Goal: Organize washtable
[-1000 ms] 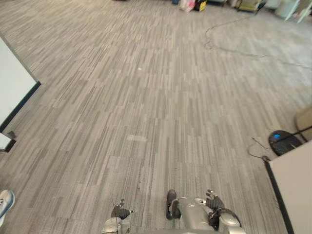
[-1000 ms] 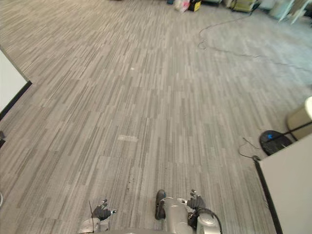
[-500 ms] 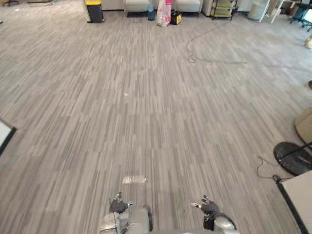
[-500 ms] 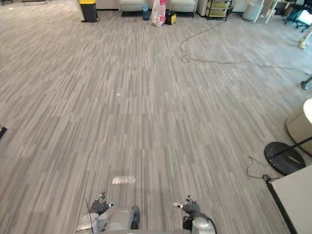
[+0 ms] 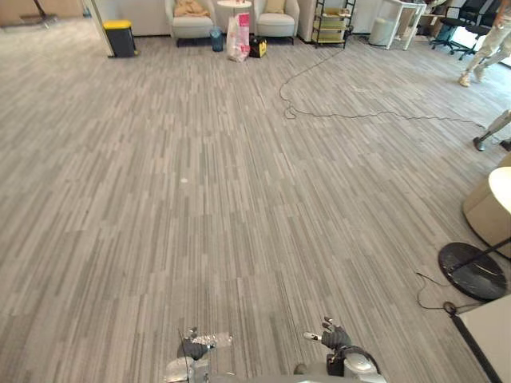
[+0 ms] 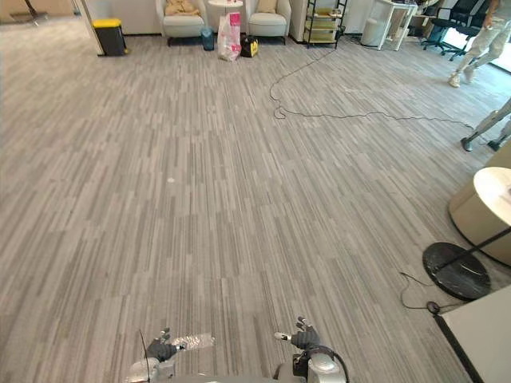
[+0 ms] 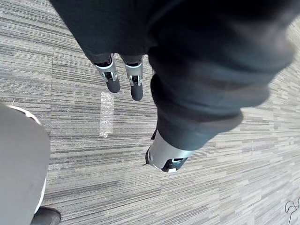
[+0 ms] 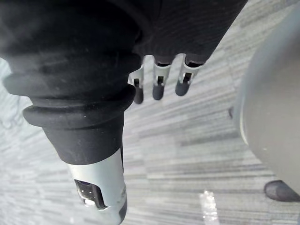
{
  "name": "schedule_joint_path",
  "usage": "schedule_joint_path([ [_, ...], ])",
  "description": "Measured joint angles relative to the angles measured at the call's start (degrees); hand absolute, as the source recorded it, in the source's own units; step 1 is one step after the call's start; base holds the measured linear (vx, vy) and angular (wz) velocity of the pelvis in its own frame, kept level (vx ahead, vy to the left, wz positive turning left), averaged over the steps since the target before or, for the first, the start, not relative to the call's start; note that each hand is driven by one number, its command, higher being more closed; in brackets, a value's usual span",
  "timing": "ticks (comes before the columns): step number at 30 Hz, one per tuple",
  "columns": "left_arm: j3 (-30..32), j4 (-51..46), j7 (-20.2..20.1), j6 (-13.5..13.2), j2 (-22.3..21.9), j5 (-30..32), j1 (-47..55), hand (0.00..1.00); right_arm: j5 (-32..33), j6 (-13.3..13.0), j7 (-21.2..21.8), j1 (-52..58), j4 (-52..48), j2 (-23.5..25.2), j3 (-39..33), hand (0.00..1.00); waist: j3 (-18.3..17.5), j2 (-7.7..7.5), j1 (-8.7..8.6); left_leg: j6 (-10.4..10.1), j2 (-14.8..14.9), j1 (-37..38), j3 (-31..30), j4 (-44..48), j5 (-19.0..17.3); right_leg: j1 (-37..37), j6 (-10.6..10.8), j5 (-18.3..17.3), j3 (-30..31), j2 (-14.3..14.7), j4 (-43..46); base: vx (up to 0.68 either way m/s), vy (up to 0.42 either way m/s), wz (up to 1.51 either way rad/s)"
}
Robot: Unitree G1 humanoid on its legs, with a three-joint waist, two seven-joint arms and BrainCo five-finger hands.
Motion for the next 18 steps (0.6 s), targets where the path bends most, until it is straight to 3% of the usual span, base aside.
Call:
schedule_joint_path([
  [5,0.2,-0.4,-0.9,0.1,0.3,0.0,0.1,0.00,0.2,0.0,-0.1,0.0,0.3,0.1,-1.0,0.00,0.2,-0.06,-0.32,-3.5,4.2,-2.2,0.1,6.2,-3.2,2.5,-0.7,-0.9,-0.4,3.5,-3.0,0.10,-0.121,-0.01],
  [7,0.6,-1.6,-0.9,0.1,1.1,0.1,0.2,0.00,0.4,0.1,-0.1,0.1,0.2,0.0,-1.0,0.00,0.8,-1.24,-0.39,-4.1,6.0,-7.4,0.4,17.4,-4.3,3.4,-1.8,-1.8,-0.3,3.6,-3.1,0.08,-0.069,-0.03],
  [8,0.6,-1.8,-0.9,0.1,1.1,0.1,0.2,0.00,0.5,0.2,-0.2,0.1,0.3,-0.3,-1.0,0.00,0.7,-0.76,-0.29,-4.1,6.7,-8.8,0.6,19.6,-5.1,4.2,-1.5,-1.6,-0.3,3.7,-3.1,0.08,-0.008,-0.06],
  [11,-1.3,-1.1,-0.8,0.1,1.2,0.1,0.2,0.00,0.5,0.3,-0.2,-0.1,1.1,-1.2,-1.1,0.00,-0.1,0.30,-0.41,-2.7,5.6,-6.8,0.9,9.6,-3.8,4.7,-0.6,-1.7,0.8,3.8,-3.1,0.11,0.082,-0.16],
  [15,-1.7,-0.2,-0.7,0.1,1.9,0.0,0.2,0.00,0.5,0.2,-0.2,0.0,2.2,-1.0,-1.2,0.00,-1.0,-0.78,-0.59,-1.6,2.9,-3.9,0.9,3.6,-1.4,6.3,0.6,-0.6,0.5,2.2,-6.9,0.10,0.093,0.04],
  [18,-1.9,0.7,-0.7,0.0,1.7,-0.1,0.0,0.00,0.5,0.2,-0.2,0.0,3.1,-1.2,-1.4,0.00,-1.2,-0.42,-0.63,-1.1,1.1,-1.2,0.4,0.0,-0.3,9.4,1.2,-0.1,0.0,1.7,-9.6,0.06,0.073,0.12],
])
